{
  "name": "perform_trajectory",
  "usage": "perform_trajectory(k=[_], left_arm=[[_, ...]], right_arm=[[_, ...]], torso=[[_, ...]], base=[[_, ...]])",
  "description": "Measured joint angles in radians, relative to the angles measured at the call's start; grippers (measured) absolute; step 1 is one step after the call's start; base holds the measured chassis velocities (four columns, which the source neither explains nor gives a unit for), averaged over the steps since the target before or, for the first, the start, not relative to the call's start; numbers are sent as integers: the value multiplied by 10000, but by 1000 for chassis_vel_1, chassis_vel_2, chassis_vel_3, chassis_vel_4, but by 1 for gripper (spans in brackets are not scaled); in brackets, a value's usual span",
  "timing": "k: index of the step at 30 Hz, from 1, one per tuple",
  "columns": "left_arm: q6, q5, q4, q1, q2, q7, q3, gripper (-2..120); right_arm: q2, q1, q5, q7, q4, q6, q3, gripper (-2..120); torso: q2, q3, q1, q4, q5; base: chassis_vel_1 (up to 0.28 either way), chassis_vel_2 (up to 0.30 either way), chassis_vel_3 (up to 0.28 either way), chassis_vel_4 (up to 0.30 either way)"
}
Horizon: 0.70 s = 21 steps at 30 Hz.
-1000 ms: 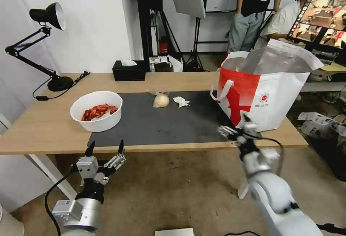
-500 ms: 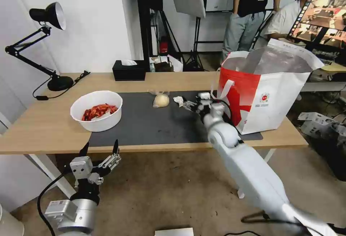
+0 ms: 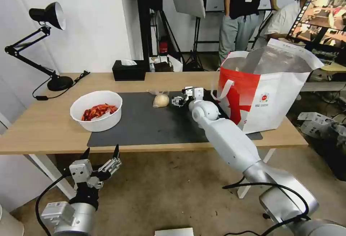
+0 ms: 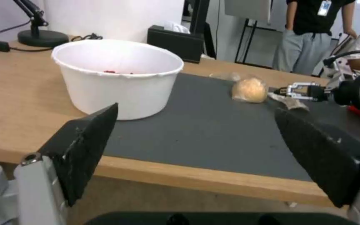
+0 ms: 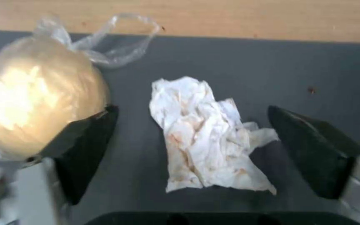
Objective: Pick up the trash from the table and place it into the takeout bag.
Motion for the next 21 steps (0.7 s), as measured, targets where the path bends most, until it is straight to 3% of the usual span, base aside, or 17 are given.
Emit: perform_trajectory(k=[21], left_arm=[[114,5,-251,-88,27,-278,232,100]], right_arm=[[89,148,798,694,-293,-412,-132,16]], torso=[[2,-1,-2,-3,0]], base=[[0,0,0,0]])
